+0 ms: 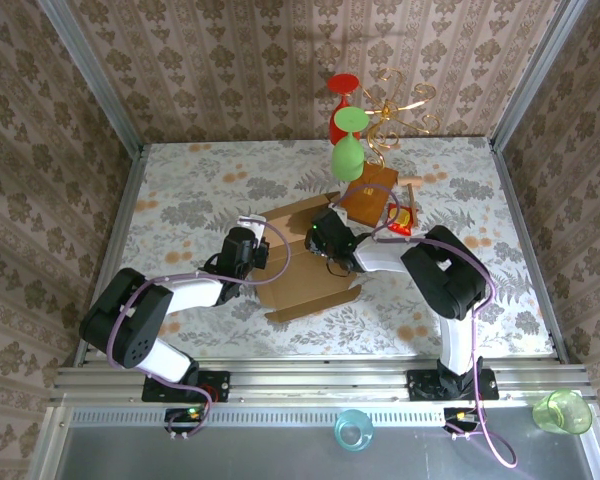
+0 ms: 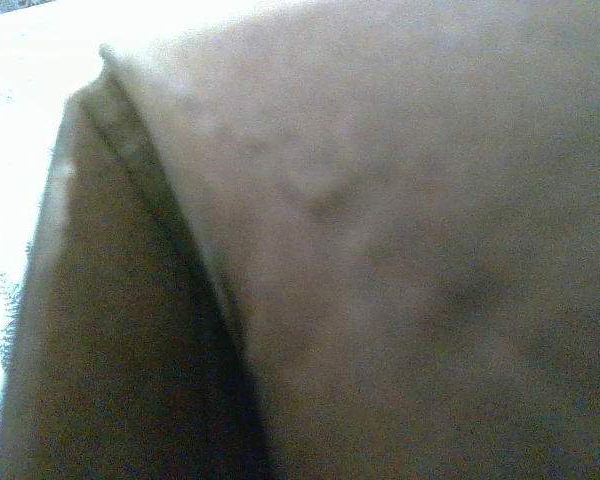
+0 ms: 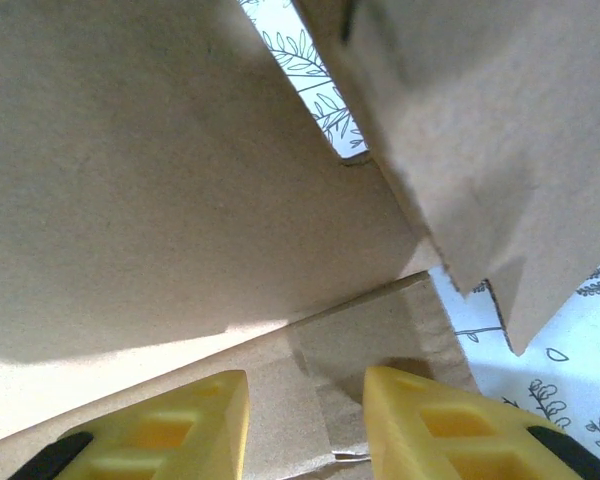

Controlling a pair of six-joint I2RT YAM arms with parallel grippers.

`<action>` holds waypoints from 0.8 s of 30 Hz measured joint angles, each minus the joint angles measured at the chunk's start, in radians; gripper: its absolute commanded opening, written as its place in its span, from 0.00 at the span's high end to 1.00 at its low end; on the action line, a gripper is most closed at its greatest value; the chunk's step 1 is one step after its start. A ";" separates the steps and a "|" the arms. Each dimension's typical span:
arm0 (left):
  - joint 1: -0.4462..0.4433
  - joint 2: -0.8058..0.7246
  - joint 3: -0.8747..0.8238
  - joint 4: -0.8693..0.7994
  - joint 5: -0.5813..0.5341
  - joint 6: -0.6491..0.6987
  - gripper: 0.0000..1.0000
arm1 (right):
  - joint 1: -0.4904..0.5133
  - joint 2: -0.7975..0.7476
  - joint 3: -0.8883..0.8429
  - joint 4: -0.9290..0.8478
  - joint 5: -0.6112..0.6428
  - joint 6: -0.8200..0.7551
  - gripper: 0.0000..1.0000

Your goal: Fold the paper box

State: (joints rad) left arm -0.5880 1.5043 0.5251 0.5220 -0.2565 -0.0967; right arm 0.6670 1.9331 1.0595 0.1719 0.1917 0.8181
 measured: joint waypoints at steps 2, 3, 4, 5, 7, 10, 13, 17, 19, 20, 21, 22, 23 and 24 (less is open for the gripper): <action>0.000 0.000 0.000 0.000 0.000 0.000 1.00 | 0.003 -0.041 -0.039 0.010 0.008 0.000 0.63; 0.000 0.000 0.000 0.000 0.000 0.000 1.00 | 0.005 -0.074 -0.070 0.016 0.011 -0.001 0.62; 0.000 0.000 0.000 0.001 0.001 0.000 1.00 | 0.006 -0.115 -0.104 0.021 0.014 -0.003 0.61; 0.001 -0.001 0.000 0.001 0.003 0.000 1.00 | 0.008 -0.163 -0.140 0.028 0.018 -0.008 0.61; 0.001 -0.003 0.000 0.000 0.006 0.003 1.00 | 0.008 -0.265 -0.208 0.050 0.024 -0.024 0.59; 0.007 -0.008 0.000 -0.001 0.021 0.012 1.00 | -0.005 -0.442 -0.314 0.103 0.020 -0.069 0.57; 0.018 -0.019 0.000 -0.010 0.051 0.023 1.00 | -0.050 -0.609 -0.406 0.142 0.001 -0.120 0.57; 0.034 -0.034 0.000 -0.020 0.117 0.049 1.00 | -0.182 -0.749 -0.491 0.163 -0.031 -0.155 0.58; 0.036 -0.036 0.000 -0.022 0.158 0.065 1.00 | -0.260 -0.780 -0.527 0.170 -0.055 -0.160 0.60; 0.038 -0.036 0.000 -0.024 0.184 0.074 1.00 | -0.301 -0.789 -0.544 0.170 -0.070 -0.161 0.60; 0.039 -0.036 0.000 -0.025 0.207 0.084 1.00 | -0.338 -0.792 -0.554 0.169 -0.080 -0.162 0.60; 0.040 -0.036 0.000 -0.026 0.224 0.091 1.00 | -0.371 -0.792 -0.560 0.167 -0.095 -0.165 0.60; 0.045 -0.036 0.000 -0.029 0.246 0.097 1.00 | -0.408 -0.788 -0.562 0.165 -0.116 -0.168 0.61; 0.051 -0.036 0.000 -0.034 0.269 0.102 1.00 | -0.439 -0.780 -0.562 0.169 -0.136 -0.169 0.62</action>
State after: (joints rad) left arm -0.5365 1.4685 0.5255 0.4885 0.0128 0.0051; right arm 0.2279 1.1534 0.4973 0.3412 0.0559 0.6495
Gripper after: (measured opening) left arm 0.083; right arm 0.392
